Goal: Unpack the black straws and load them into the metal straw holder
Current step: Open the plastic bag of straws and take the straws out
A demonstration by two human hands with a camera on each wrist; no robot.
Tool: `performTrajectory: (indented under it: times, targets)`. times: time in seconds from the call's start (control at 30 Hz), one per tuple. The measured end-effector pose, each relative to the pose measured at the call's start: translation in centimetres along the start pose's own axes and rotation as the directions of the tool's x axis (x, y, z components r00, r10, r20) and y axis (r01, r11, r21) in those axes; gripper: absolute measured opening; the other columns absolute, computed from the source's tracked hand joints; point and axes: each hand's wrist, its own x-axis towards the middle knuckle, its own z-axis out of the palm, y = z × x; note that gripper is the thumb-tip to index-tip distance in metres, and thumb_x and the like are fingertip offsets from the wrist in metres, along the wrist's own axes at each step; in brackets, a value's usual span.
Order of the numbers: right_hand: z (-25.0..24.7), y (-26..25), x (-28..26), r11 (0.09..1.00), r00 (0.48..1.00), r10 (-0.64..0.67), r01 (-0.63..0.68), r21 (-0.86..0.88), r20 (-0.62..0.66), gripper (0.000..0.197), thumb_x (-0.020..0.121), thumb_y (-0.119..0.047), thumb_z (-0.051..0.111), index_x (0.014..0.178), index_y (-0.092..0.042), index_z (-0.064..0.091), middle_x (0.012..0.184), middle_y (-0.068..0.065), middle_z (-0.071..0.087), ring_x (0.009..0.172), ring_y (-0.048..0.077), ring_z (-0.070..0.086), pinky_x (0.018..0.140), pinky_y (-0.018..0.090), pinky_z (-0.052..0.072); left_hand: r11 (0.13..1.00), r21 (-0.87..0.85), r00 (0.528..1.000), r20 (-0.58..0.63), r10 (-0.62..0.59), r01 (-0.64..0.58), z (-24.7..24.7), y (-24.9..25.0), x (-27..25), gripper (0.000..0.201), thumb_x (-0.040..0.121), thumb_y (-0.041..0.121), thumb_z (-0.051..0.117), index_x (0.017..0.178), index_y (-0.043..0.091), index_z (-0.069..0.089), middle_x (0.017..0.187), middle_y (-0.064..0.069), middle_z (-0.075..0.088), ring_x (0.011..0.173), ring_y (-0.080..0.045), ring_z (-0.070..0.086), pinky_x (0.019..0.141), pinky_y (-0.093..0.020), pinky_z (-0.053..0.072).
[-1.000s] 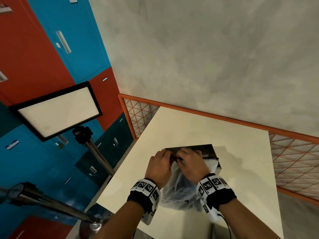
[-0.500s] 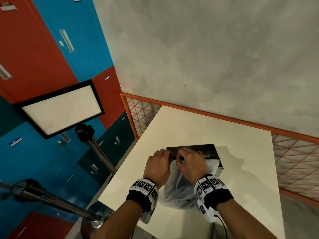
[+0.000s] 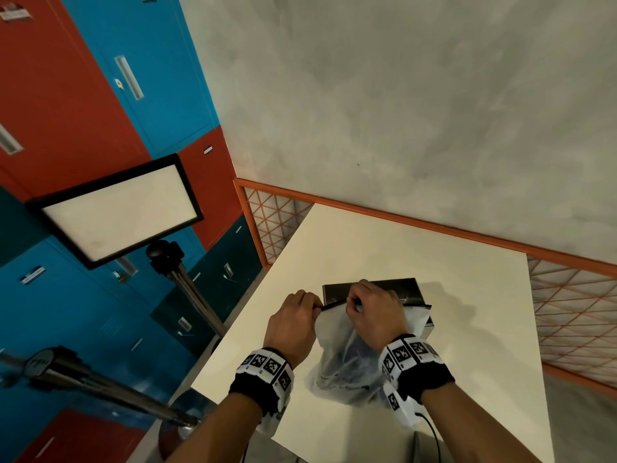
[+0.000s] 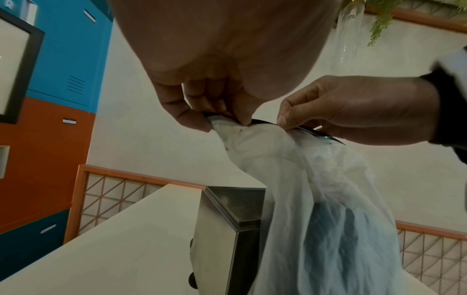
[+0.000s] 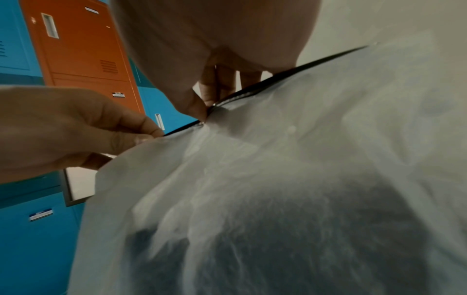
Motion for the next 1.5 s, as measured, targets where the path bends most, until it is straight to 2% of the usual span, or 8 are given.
performTrajectory:
  times: [0.2, 0.33, 0.57, 0.73, 0.87, 1.1, 1.33, 1.5]
  targets:
    - [-0.1, 0.3, 0.1, 1.000, 1.000, 0.008, -0.008, 0.003, -0.016, 0.014, 0.088, -0.023, 0.059, 0.076, -0.022, 0.052, 0.080, -0.009, 0.057, 0.065, 0.018, 0.054, 0.072, 0.032, 0.043, 0.993, -0.115, 0.999, -0.008, -0.034, 0.033, 0.2, -0.7, -0.4, 0.016, 0.104, 0.017, 0.045, 0.107, 0.017, 0.060, 0.104, 0.001, 0.058, 0.091, -0.020, 0.056, 0.076, -0.036, 0.049]
    - [-0.2, 0.4, 0.3, 1.000, 0.999, 0.013, -0.012, 0.016, -0.038, 0.013, 0.085, -0.022, 0.062, 0.075, -0.022, 0.054, 0.078, -0.009, 0.058, 0.061, 0.019, 0.055, 0.068, 0.030, 0.043, 0.985, -0.167, 0.998, -0.028, -0.050, 0.045, 0.1, -1.4, -0.7, 0.016, 0.102, 0.008, 0.047, 0.103, 0.014, 0.062, 0.100, -0.001, 0.061, 0.087, -0.022, 0.057, 0.073, -0.029, 0.042]
    - [-0.2, 0.4, 0.5, 0.999, 0.999, 0.019, -0.018, 0.029, -0.029, 0.014, 0.087, -0.022, 0.061, 0.075, -0.021, 0.054, 0.078, -0.008, 0.058, 0.061, 0.019, 0.056, 0.068, 0.032, 0.047, 0.978, -0.202, 0.996, -0.057, -0.065, 0.052, -0.5, -1.6, -0.4, 0.016, 0.101, 0.005, 0.048, 0.103, 0.011, 0.063, 0.101, -0.002, 0.062, 0.085, -0.017, 0.053, 0.072, -0.025, 0.036]
    - [-0.2, 0.5, 0.5, 0.999, 1.000, 0.019, -0.018, 0.050, -0.022, 0.014, 0.087, -0.021, 0.061, 0.075, -0.020, 0.054, 0.078, -0.007, 0.058, 0.063, 0.020, 0.056, 0.067, 0.034, 0.049, 0.972, -0.229, 0.995, -0.069, -0.074, 0.057, -0.2, -1.7, -0.5, 0.016, 0.100, 0.003, 0.049, 0.100, 0.013, 0.063, 0.098, -0.002, 0.062, 0.084, -0.022, 0.056, 0.072, -0.030, 0.044]
    - [-0.2, 1.1, 0.5, 0.991, 1.000, -0.009, 0.007, 0.133, 0.011, 0.014, 0.083, -0.018, 0.062, 0.074, -0.024, 0.052, 0.076, -0.010, 0.056, 0.065, 0.017, 0.056, 0.067, 0.036, 0.051, 0.954, -0.293, 0.993, -0.081, -0.091, 0.063, -0.3, -1.8, -0.9, 0.016, 0.098, 0.006, 0.053, 0.097, 0.021, 0.061, 0.095, 0.006, 0.062, 0.082, -0.016, 0.057, 0.073, -0.030, 0.047]
    - [-0.9, 1.4, 0.9, 0.989, 0.998, -0.042, 0.036, 0.142, 0.043, 0.010, 0.085, -0.018, 0.061, 0.078, -0.022, 0.056, 0.080, -0.009, 0.058, 0.071, 0.016, 0.057, 0.072, 0.040, 0.052, 0.948, -0.318, 0.996, -0.073, -0.046, 0.021, -0.6, -0.8, -1.1, 0.022, 0.101, 0.013, 0.054, 0.117, 0.027, 0.058, 0.109, 0.008, 0.064, 0.092, -0.012, 0.059, 0.079, -0.030, 0.052]
    - [-1.4, 0.1, 1.0, 0.980, 0.971, -0.188, 0.176, 0.094, 0.145, 0.013, 0.089, -0.028, 0.057, 0.101, -0.029, 0.052, 0.097, -0.009, 0.057, 0.084, 0.016, 0.059, 0.080, 0.039, 0.048, 0.957, -0.290, 0.995, -0.102, 0.005, -0.034, -0.7, -0.8, -0.9, 0.022, 0.099, 0.014, 0.056, 0.107, 0.034, 0.057, 0.098, 0.012, 0.061, 0.084, -0.012, 0.056, 0.074, -0.038, 0.052]
    - [-1.0, -1.8, 1.1, 0.948, 0.926, -0.316, 0.299, 0.107, 0.207, 0.008, 0.091, -0.025, 0.058, 0.099, -0.022, 0.058, 0.099, -0.004, 0.051, 0.089, 0.017, 0.054, 0.080, 0.038, 0.047, 0.944, -0.318, 0.992, -0.112, 0.055, -0.088, -0.9, -0.6, -0.6, 0.026, 0.095, 0.011, 0.060, 0.103, 0.036, 0.060, 0.095, 0.014, 0.060, 0.085, -0.008, 0.059, 0.075, -0.037, 0.052]
